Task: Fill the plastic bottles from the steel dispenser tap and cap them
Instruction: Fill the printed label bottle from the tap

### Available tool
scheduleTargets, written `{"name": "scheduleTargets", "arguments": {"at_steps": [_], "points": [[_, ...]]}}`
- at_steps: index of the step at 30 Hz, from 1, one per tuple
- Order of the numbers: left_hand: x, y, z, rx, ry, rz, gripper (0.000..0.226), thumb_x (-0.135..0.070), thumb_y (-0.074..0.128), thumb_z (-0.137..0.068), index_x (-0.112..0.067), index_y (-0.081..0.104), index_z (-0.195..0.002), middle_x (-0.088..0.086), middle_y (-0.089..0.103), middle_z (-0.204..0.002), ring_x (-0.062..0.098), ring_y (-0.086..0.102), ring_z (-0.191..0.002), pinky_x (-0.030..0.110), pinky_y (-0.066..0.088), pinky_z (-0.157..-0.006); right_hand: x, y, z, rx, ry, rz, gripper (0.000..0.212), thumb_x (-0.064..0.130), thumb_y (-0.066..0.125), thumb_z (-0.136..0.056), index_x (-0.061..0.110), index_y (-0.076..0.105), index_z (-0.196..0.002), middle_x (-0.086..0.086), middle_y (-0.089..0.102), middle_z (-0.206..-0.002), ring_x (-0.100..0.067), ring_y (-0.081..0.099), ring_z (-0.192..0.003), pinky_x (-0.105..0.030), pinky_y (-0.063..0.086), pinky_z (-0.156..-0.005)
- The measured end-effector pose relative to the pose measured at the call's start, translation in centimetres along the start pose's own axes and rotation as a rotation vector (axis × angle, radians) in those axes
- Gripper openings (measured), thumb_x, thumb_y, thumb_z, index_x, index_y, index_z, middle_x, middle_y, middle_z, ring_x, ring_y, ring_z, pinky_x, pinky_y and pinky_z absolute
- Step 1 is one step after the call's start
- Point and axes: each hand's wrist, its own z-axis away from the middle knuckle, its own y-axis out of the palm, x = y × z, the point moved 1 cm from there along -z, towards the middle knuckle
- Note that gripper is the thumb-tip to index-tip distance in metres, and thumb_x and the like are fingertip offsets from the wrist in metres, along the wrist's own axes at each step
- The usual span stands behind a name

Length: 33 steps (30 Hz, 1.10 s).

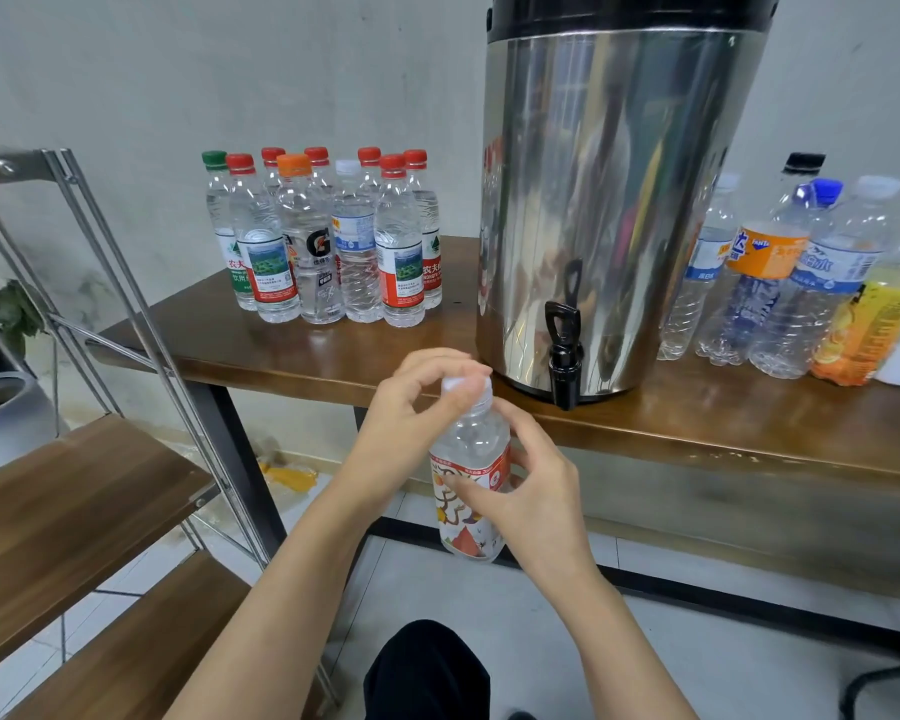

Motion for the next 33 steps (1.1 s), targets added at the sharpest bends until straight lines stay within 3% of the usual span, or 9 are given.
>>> {"name": "scheduleTargets", "arguments": {"at_steps": [3, 8, 10, 13, 16, 22, 25, 30, 33], "points": [[0.2, -0.4, -0.3, -0.022, 0.014, -0.064, 0.018, -0.035, 0.071, -0.085, -0.037, 0.072, -0.103, -0.018, 0.067, -0.112, 0.005, 0.061, -0.110, 0.036, 0.052, -0.096, 0.0, 0.1, -0.1, 0.004, -0.002, -0.013, 0.074, 0.031, 0.089, -0.069, 0.051, 0.048, -0.128, 0.024, 0.059, -0.123, 0.001, 0.056, -0.114, -0.026, 0.055, -0.093], [-0.5, -1.1, -0.6, 0.085, -0.010, 0.045, 0.022, -0.026, 0.056, -0.099, -0.022, 0.069, -0.116, -0.011, 0.069, -0.118, 0.005, 0.062, -0.112, 0.017, 0.050, -0.087, 0.3, 0.1, -0.8, -0.001, -0.032, -0.045, 0.075, 0.026, 0.089, -0.070, 0.055, 0.048, -0.125, 0.025, 0.060, -0.123, 0.002, 0.057, -0.114, -0.025, 0.053, -0.093], [-0.4, -1.2, -1.0, 0.013, 0.000, -0.030, 0.022, -0.038, 0.070, -0.088, -0.030, 0.071, -0.108, -0.015, 0.068, -0.113, 0.004, 0.062, -0.109, 0.021, 0.052, -0.086, 0.6, 0.1, -1.1, 0.003, -0.038, -0.049, 0.074, 0.026, 0.088, -0.070, 0.054, 0.048, -0.126, 0.024, 0.060, -0.123, 0.002, 0.056, -0.114, -0.024, 0.054, -0.092], [-0.2, -1.8, -1.5, -0.056, 0.030, -0.024, 0.024, -0.030, 0.076, -0.082, -0.028, 0.069, -0.105, -0.011, 0.072, -0.107, 0.008, 0.065, -0.105, 0.031, 0.052, -0.092, 0.8, 0.2, -1.7, 0.021, -0.040, -0.067, 0.073, 0.027, 0.088, -0.071, 0.059, 0.047, -0.122, 0.026, 0.060, -0.121, 0.002, 0.057, -0.115, -0.025, 0.054, -0.093], [-0.2, -2.6, -1.8, 0.041, 0.041, 0.026, 0.031, -0.029, 0.066, -0.084, -0.020, 0.065, -0.113, -0.003, 0.072, -0.114, 0.014, 0.066, -0.110, 0.033, 0.053, -0.094, 0.9, 0.2, -2.3, 0.069, -0.022, -0.095, 0.072, 0.029, 0.088, -0.070, 0.062, 0.047, -0.120, 0.027, 0.060, -0.122, 0.001, 0.058, -0.113, -0.028, 0.055, -0.092], [0.1, -4.2, -2.5, 0.188, 0.011, 0.041, 0.031, -0.022, 0.054, -0.096, -0.012, 0.056, -0.125, 0.002, 0.070, -0.122, 0.017, 0.065, -0.114, 0.027, 0.053, -0.090, 1.2, 0.6, -3.4, 0.151, -0.017, -0.119, 0.074, 0.021, 0.088, -0.071, 0.065, 0.046, -0.112, 0.038, 0.056, -0.114, 0.010, 0.056, -0.109, -0.017, 0.054, -0.083], [-0.1, -4.8, -3.2, 0.238, -0.001, 0.011, 0.031, -0.028, 0.051, -0.100, -0.016, 0.054, -0.129, 0.001, 0.068, -0.126, 0.019, 0.063, -0.117, 0.033, 0.052, -0.094, 1.6, 0.8, -4.1, 0.180, -0.021, -0.132, 0.075, 0.018, 0.088, -0.072, 0.064, 0.046, -0.114, 0.032, 0.058, -0.121, 0.002, 0.057, -0.114, -0.030, 0.055, -0.093], [0.9, -5.3, -3.6, -0.003, 0.003, -0.036, 0.053, -0.057, 0.024, -0.097, -0.038, 0.042, -0.143, -0.016, 0.058, -0.137, 0.006, 0.054, -0.127, 0.040, 0.045, -0.105, 3.2, 1.9, -6.7, 0.187, -0.100, -0.182, 0.081, 0.014, 0.087, -0.071, 0.050, 0.049, -0.133, 0.015, 0.059, -0.134, -0.005, 0.058, -0.120, -0.040, 0.053, -0.100], [3.1, -5.9, -3.6, -0.156, 0.033, -0.029, 0.054, -0.046, 0.042, -0.098, -0.026, 0.036, -0.149, -0.017, 0.054, -0.139, -0.003, 0.052, -0.126, 0.024, 0.046, -0.103, 4.1, 2.9, -9.5, 0.114, -0.139, -0.190, 0.084, 0.018, 0.087, -0.070, 0.036, 0.049, -0.143, 0.014, 0.058, -0.136, -0.004, 0.056, -0.122, -0.039, 0.051, -0.102]]}}
